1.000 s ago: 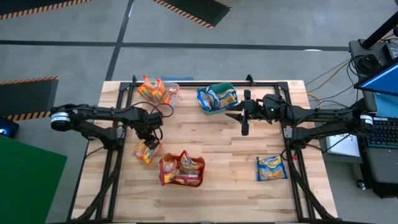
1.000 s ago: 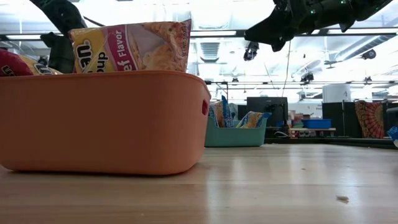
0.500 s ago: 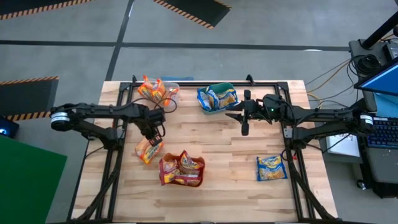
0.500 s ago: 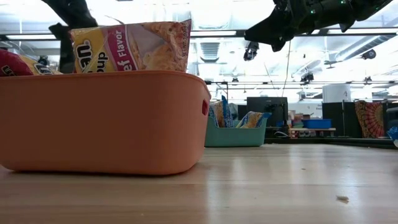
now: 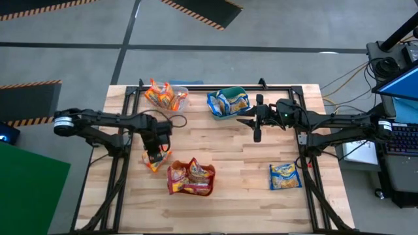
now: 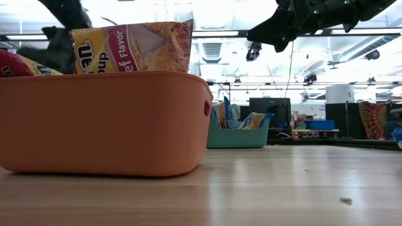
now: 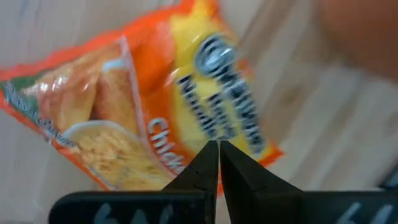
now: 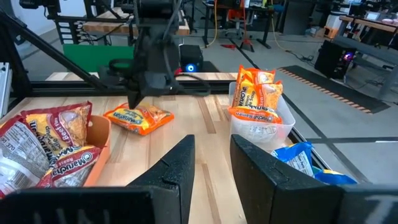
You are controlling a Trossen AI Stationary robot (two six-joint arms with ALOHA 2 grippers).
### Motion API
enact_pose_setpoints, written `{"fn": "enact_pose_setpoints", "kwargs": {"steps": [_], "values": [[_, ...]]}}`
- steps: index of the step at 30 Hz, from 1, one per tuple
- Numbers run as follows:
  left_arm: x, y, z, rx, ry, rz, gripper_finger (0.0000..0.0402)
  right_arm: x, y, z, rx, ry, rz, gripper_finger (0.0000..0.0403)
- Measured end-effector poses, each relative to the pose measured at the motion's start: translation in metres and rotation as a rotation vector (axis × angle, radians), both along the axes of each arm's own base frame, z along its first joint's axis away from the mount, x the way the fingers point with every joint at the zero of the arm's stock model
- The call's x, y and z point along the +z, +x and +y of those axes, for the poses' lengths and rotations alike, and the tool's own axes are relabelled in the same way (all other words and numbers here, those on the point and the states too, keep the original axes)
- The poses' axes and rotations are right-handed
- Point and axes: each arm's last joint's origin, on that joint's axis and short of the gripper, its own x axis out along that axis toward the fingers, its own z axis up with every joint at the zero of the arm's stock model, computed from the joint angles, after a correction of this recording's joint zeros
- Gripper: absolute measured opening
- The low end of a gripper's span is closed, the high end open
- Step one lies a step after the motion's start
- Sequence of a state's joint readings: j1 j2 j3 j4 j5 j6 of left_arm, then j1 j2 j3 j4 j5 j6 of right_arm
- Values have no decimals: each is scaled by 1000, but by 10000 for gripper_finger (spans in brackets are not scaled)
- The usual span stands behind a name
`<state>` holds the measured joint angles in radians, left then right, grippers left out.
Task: Sort Maruchan noodles
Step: Put the orange noodle pack into the transparent bin
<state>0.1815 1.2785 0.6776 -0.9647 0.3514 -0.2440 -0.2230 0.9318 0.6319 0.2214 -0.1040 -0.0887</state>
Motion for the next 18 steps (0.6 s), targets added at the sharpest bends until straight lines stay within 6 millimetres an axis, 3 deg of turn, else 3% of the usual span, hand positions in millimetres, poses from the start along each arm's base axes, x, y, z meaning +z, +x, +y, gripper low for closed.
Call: {"fn": "enact_pose_setpoints", "kwargs": {"steps": [4,7,12,18], "values": [[-16,-2,0,22,73,22,0,0,0,0,0,2,0,91],[-13,2,8,78,249,63,0,0,0,0,0,2,0,91],[11,21,21,188,537,12,0,0,0,0,0,3,0,91],[44,38,32,264,514,-110,0,0,0,0,0,3,1,91]]}}
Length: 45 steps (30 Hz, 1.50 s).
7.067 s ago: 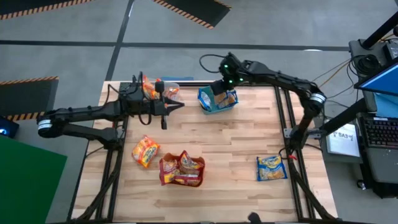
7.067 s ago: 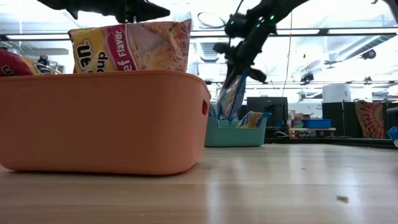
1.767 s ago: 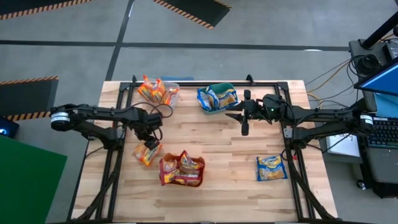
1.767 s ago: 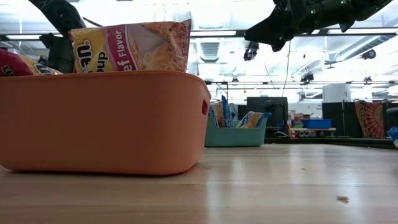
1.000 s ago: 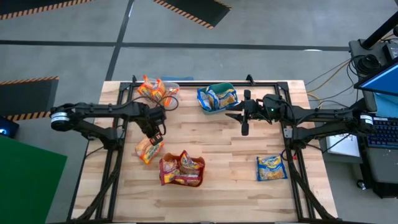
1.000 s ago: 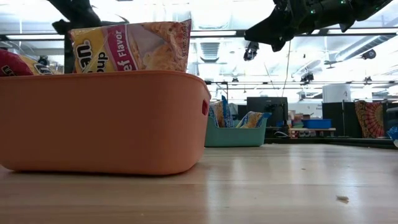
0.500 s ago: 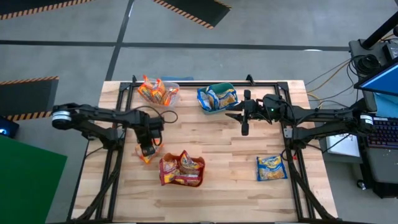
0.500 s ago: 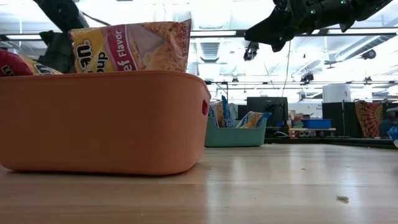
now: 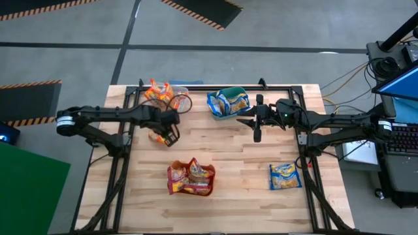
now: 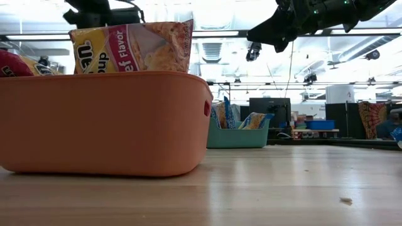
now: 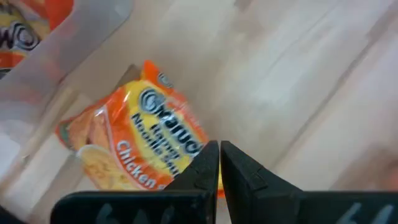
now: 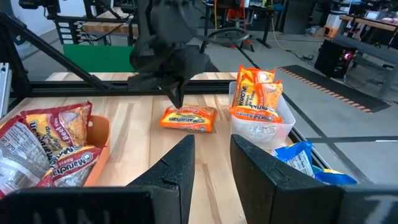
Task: Sort Maruchan noodles
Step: Put the orange noodle pack into the transparent bin
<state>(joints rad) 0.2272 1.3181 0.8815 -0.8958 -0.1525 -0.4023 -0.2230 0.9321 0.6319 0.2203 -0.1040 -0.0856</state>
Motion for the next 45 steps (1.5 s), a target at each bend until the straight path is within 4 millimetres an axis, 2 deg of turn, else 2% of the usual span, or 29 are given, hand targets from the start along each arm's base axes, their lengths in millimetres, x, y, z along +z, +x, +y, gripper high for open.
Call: {"fn": "enact_pose_setpoints", "kwargs": {"steps": [6,10,13,22,25,28,31,35,41,45], "values": [[5,1,12,118,-53,-63,2,0,0,0,0,0,3,91],[4,-3,24,218,-76,-74,33,0,0,0,0,0,3,91],[2,-6,29,257,-82,-68,84,0,0,0,0,0,3,91],[-20,-17,30,415,-38,11,286,-1,0,0,1,-2,6,91],[-26,-18,30,418,-40,15,336,-1,0,0,1,-2,6,91],[-32,-19,29,427,-44,32,369,-1,0,0,0,-1,6,91],[-39,-17,30,429,-46,43,385,-1,0,0,0,-1,6,91],[-49,-9,33,425,-39,41,384,-1,0,0,0,0,6,91],[-66,-3,36,412,-17,117,365,-1,0,0,0,-1,7,91],[-74,-1,35,385,-4,160,337,-1,0,0,0,-1,7,91]]}}
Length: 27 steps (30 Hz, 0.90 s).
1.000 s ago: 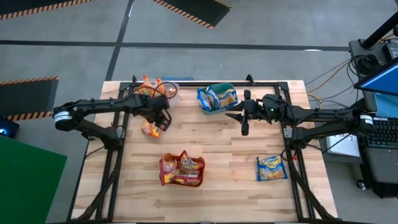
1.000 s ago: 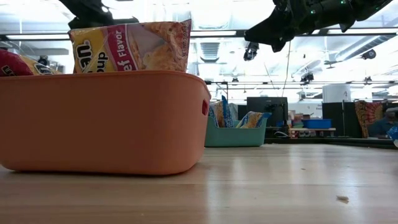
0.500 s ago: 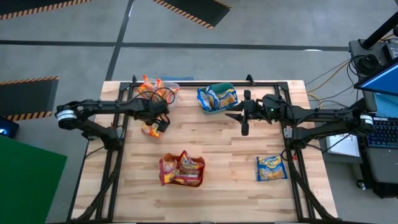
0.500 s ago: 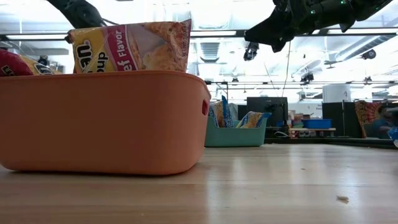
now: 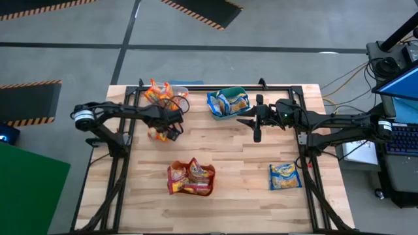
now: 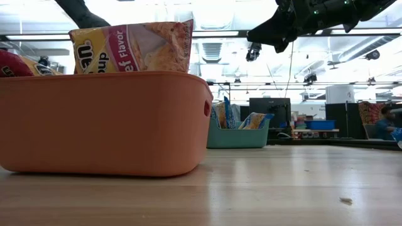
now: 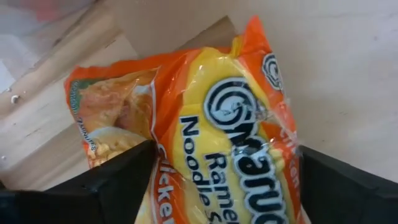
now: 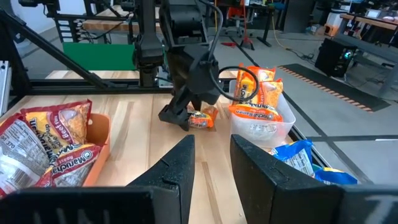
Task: Sort Maruchan noodles
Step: Put the orange noodle pack into the transparent bin
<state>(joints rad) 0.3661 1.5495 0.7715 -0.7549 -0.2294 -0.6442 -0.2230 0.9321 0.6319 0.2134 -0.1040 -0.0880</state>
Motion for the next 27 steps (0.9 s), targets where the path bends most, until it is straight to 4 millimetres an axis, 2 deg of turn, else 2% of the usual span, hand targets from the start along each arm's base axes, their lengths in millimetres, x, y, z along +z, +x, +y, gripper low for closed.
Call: {"fn": "enact_pose_setpoints", "kwargs": {"steps": [9,19,23,27], "values": [[2,-2,-2,-50,-6,13,229,0,0,0,0,-1,0,91],[14,1,-1,-113,-10,7,63,0,0,0,0,-1,0,91],[31,8,1,-157,-16,8,28,0,0,0,0,1,2,91],[65,20,7,-232,16,-1,29,0,0,0,0,0,2,91]]}}
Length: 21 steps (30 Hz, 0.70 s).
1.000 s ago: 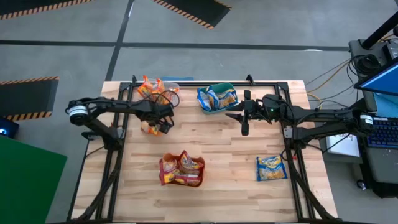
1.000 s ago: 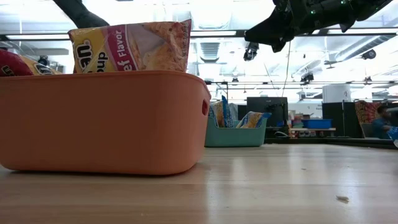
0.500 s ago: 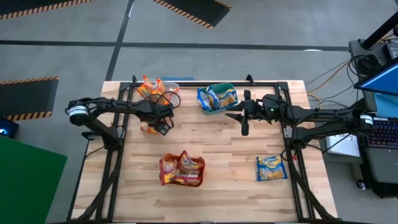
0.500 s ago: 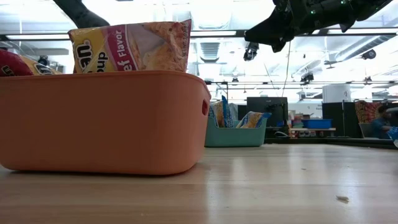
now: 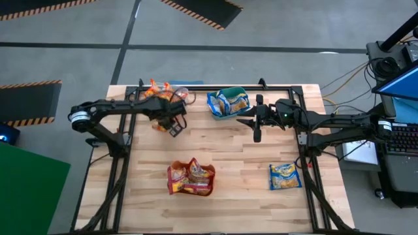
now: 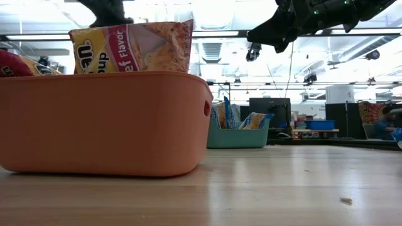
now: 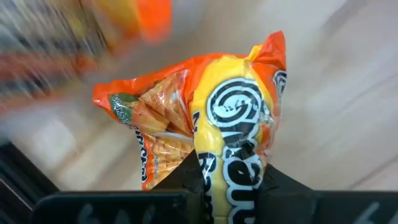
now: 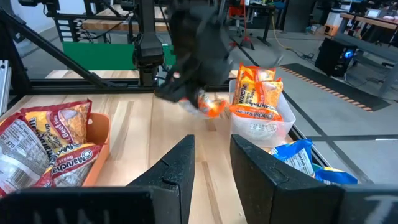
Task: Sort Maruchan noodles
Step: Put the orange noodle pack into the transparent bin
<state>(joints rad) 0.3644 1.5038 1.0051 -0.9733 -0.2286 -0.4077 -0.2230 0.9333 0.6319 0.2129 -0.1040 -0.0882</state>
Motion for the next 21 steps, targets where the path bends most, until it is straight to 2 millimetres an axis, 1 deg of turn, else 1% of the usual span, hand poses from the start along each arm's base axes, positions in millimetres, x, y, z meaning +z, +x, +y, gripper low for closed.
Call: {"fn": "enact_pose_setpoints", "kwargs": {"steps": [6,8,11,13,15,18,21], "values": [[65,23,19,-100,107,-155,32,0,0,0,0,0,1,91],[85,25,30,-107,153,-215,30,0,0,0,0,0,2,91],[107,22,52,-72,211,-291,27,-1,0,0,0,2,8,91],[114,16,66,-42,198,-348,27,-2,0,0,0,3,16,91],[115,9,82,-4,157,-418,27,-2,0,0,1,1,23,91],[107,-4,105,83,99,-518,28,-2,0,0,2,-3,22,91],[93,-20,124,187,52,-567,28,-2,0,0,2,-4,22,91]]}}
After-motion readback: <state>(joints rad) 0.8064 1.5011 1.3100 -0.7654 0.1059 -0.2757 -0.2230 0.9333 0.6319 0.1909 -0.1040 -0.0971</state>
